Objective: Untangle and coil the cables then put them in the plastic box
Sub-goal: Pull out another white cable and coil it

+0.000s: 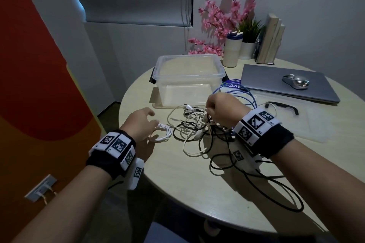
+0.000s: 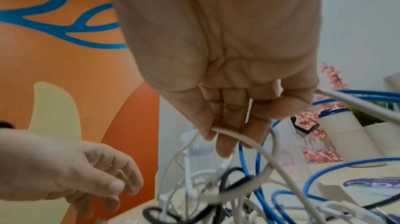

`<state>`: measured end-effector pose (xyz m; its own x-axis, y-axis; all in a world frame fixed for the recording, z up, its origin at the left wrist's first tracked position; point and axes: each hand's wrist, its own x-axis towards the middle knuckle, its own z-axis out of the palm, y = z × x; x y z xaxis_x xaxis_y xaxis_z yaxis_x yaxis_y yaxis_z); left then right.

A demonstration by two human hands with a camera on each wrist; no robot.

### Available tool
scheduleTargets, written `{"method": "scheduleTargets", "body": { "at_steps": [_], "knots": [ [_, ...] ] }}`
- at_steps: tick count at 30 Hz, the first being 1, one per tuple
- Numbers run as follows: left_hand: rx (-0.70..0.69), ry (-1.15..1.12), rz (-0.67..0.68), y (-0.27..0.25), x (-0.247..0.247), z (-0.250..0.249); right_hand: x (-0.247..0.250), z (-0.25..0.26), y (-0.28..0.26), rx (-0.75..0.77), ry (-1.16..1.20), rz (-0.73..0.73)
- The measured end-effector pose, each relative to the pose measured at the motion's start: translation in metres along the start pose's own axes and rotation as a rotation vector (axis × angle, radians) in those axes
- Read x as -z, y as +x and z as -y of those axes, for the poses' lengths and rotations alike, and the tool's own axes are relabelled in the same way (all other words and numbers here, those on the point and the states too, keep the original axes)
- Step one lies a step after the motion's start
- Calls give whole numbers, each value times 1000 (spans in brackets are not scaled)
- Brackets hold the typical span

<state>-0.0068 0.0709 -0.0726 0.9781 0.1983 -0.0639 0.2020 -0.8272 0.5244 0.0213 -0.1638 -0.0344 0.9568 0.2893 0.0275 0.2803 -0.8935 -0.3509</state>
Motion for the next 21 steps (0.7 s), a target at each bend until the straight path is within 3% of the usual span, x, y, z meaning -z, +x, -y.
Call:
{"method": "scheduleTargets", "body": {
  "at_steps": [4,11,15,21],
  "knots": [
    [-180,-100,-56,4,-1,-28,21,-1,-4,16,336,-75],
    [-251,-230,128,11,-17,-55,43,-15,-5,-108,792,-295],
    [-286,-426,-32,18,-11,-62,50,-27,-6,-155,804,-398],
    [-464,-765,-197,20,15,-94,43,-42,-10,-219,670,-332]
  ]
}}
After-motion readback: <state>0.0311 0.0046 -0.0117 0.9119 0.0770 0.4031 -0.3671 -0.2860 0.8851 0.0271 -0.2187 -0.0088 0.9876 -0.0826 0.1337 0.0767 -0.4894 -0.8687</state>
